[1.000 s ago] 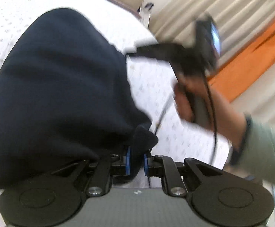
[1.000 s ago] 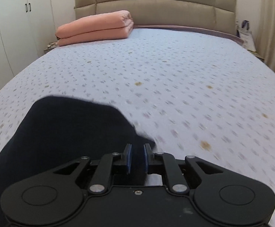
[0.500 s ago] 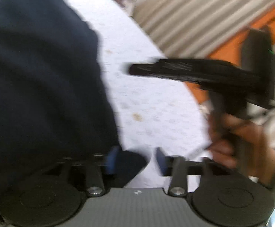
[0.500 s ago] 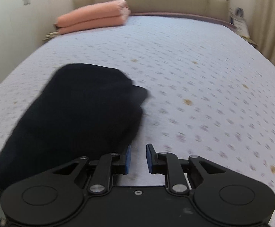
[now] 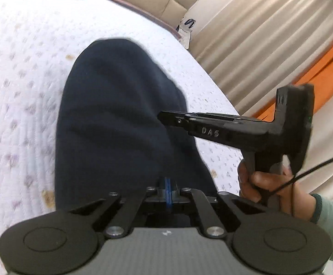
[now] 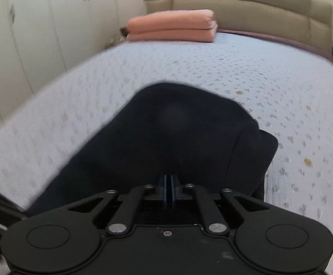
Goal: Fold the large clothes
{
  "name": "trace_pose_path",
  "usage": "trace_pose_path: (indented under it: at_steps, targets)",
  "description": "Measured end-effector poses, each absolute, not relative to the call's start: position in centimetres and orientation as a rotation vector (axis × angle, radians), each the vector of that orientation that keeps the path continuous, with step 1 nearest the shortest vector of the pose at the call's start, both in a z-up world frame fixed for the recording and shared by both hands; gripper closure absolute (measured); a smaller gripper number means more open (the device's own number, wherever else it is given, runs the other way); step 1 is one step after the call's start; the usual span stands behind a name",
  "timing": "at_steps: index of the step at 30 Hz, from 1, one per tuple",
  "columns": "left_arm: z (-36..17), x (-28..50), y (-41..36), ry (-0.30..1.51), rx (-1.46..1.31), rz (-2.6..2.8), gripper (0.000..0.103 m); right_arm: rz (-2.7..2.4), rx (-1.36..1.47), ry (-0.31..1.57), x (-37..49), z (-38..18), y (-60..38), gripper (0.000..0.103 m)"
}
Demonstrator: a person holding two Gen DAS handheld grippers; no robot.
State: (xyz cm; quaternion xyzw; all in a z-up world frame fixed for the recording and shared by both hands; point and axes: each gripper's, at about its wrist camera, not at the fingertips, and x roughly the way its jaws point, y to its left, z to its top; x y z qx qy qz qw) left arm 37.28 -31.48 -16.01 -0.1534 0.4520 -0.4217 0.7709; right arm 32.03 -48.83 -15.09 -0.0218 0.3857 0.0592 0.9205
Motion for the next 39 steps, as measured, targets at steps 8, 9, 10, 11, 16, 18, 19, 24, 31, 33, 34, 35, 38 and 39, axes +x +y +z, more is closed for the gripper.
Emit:
trace_pose_path:
  at_steps: [8, 9, 10, 11, 16, 18, 19, 24, 31, 33, 34, 35, 38, 39]
  targets:
    - [-17.3, 36.3, -29.9, 1.047, -0.371, -0.899, 0.100, -0.030, -0.228, 0.811, 30.7, -15.7, -48.1, 0.102]
    - [-17.1, 35.6, -29.6, 1.037, -0.363, -0.901, 0.099, -0.025, -0.213, 0.809, 29.9, -14.8, -47.9, 0.093]
    - [-16.7, 34.8, -30.1, 1.025, -0.356, -0.903, 0.097, -0.002, -0.172, 0.806, 28.9, -13.8, -47.7, 0.090]
    - [-16.2, 34.6, -29.9, 1.018, -0.352, -0.904, 0.096, 0.029, -0.125, 0.806, 27.9, -13.2, -47.6, 0.089]
    - [-18.6, 35.6, -30.5, 1.085, -0.373, -0.881, 0.100, 0.175, -0.084, 0.984, 23.6, -15.7, -44.5, 0.089]
    - [-20.1, 35.5, -31.3, 1.095, -0.342, -0.897, 0.100, 0.120, -0.207, 1.059, 22.6, -18.6, -44.3, 0.093]
    - [-20.0, 35.2, -31.9, 1.088, -0.280, -0.898, 0.100, 0.112, -0.183, 1.055, 22.2, -18.8, -45.3, 0.094]
    - [-17.8, 35.4, -32.1, 1.079, -0.271, -0.925, 0.099, 0.040, -0.047, 1.031, 22.5, -15.3, -49.9, 0.092]
    - [-15.1, 37.7, -31.2, 0.970, -0.289, -0.851, 0.087, 0.102, -0.086, 0.705, 30.1, -11.4, -51.8, 0.085]
    - [-16.3, 38.0, -31.8, 0.974, -0.267, -0.857, 0.087, 0.140, -0.086, 0.601, 33.7, -11.0, -50.8, 0.076]
    - [-16.3, 37.8, -31.8, 0.971, -0.269, -0.859, 0.087, 0.160, -0.077, 0.553, 35.5, -11.1, -50.3, 0.069]
    - [-16.4, 37.8, -31.8, 0.971, -0.285, -0.858, 0.088, 0.185, -0.067, 0.523, 37.4, -11.4, -49.9, 0.069]
    - [-17.0, 38.3, -31.2, 0.973, -0.341, -0.836, 0.090, 0.277, -0.179, 0.591, 42.1, -14.7, -47.9, 0.063]
    - [-17.1, 38.4, -31.1, 0.968, -0.345, -0.827, 0.091, 0.312, -0.322, 0.601, 43.0, -16.8, -47.4, 0.061]
